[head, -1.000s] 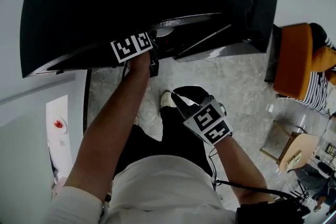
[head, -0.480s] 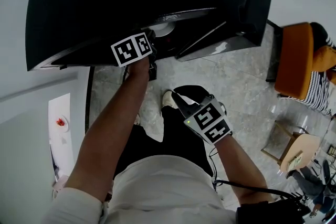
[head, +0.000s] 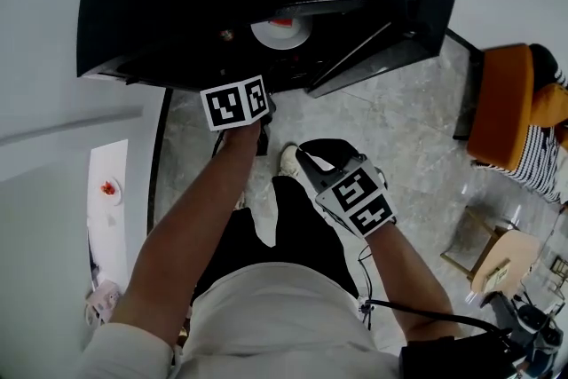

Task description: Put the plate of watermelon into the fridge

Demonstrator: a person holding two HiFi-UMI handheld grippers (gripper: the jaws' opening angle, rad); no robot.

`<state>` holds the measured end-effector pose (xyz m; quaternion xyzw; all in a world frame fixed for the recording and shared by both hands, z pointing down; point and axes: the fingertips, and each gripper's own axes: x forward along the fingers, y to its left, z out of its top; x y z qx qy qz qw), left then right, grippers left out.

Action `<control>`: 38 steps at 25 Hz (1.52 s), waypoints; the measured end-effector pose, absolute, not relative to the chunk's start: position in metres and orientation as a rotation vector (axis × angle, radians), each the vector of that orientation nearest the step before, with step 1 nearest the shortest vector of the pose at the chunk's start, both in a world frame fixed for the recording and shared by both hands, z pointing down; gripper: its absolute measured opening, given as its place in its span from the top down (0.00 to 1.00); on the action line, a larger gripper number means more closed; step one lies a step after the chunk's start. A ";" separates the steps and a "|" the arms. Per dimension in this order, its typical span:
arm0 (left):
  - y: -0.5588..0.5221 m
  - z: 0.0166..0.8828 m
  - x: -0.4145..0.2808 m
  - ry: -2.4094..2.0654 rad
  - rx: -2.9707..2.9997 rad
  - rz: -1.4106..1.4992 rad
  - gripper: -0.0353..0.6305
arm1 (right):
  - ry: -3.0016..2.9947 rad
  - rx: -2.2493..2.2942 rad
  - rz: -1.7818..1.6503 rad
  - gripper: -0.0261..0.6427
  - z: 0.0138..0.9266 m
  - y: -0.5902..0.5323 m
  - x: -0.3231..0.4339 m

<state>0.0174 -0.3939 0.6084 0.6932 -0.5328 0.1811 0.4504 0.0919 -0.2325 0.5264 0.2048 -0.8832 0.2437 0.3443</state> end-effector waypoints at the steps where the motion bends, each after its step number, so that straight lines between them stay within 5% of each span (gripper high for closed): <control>1: -0.386 0.605 0.018 -1.312 1.726 0.460 0.66 | -2.294 0.535 0.628 0.91 0.525 -0.229 0.092; 19: -0.165 0.514 -0.037 -1.074 2.013 0.620 0.67 | -2.284 0.695 0.560 0.92 0.479 -0.075 0.016; 38: 0.051 0.429 -0.084 -0.876 2.261 0.643 0.79 | -2.347 0.761 0.501 0.92 0.411 0.097 0.000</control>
